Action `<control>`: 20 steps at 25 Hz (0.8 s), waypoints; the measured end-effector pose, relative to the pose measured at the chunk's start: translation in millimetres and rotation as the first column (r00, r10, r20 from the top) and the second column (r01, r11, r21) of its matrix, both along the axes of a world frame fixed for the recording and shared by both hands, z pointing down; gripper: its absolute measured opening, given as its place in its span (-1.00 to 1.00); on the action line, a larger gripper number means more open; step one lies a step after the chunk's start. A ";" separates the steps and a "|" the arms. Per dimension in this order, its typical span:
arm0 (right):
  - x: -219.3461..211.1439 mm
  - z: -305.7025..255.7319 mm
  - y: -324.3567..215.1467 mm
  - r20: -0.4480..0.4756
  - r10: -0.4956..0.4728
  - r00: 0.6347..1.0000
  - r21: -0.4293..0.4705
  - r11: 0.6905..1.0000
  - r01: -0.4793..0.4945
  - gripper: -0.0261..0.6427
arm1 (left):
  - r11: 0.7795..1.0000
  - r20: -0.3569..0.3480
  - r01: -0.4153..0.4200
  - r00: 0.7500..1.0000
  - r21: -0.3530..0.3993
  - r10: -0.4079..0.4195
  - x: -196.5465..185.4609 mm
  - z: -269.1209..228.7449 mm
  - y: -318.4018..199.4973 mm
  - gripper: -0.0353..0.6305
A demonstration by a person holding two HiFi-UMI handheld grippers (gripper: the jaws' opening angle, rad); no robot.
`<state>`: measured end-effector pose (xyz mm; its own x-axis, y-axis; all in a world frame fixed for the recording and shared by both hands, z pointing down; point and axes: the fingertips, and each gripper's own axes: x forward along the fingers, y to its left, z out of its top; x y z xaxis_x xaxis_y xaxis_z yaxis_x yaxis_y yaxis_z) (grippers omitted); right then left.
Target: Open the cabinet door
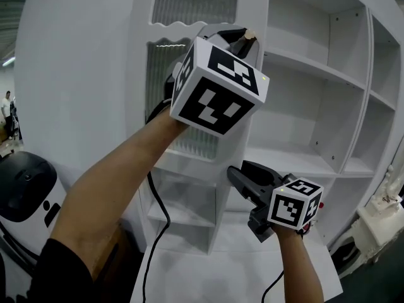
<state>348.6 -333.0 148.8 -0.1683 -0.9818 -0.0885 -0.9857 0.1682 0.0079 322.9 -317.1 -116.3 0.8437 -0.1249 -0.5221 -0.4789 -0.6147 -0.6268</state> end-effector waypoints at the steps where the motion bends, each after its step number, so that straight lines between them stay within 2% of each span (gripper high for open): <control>1: -1.8 0.7 -0.8 -0.017 -0.011 1.000 -0.010 1.000 0.011 -0.49 | 1.000 -0.001 0.005 1.000 -0.006 -0.005 0.8 -0.6 -0.2 -0.66; 3: -3.3 2.2 -1.4 -0.042 -0.016 0.999 -0.024 1.000 0.015 -0.49 | 1.000 -0.006 0.017 1.000 -0.019 -0.017 2.1 -0.9 -1.0 -0.66; 6: -2.0 3.5 -0.6 -0.023 -0.027 0.999 -0.024 0.999 0.026 -0.58 | 0.998 -0.002 0.023 1.000 -0.050 -0.024 1.6 0.1 -1.6 -0.66; 10: -1.8 3.7 -0.9 -0.025 -0.039 0.999 -0.030 0.999 0.038 -0.58 | 0.996 0.004 0.043 0.999 -0.072 -0.043 0.5 -0.9 -2.4 -0.66; 14: 1.3 9.4 -4.5 -0.033 -0.053 0.998 -0.058 0.997 0.051 -0.58 | 0.993 0.039 0.084 0.996 -0.084 -0.081 -0.9 3.9 -4.0 -0.65; 20: 7.0 11.3 -5.4 -0.037 -0.053 0.998 -0.054 0.997 0.051 -0.61 | 0.986 0.035 0.120 0.993 -0.116 -0.116 -19.4 15.3 -1.2 -0.65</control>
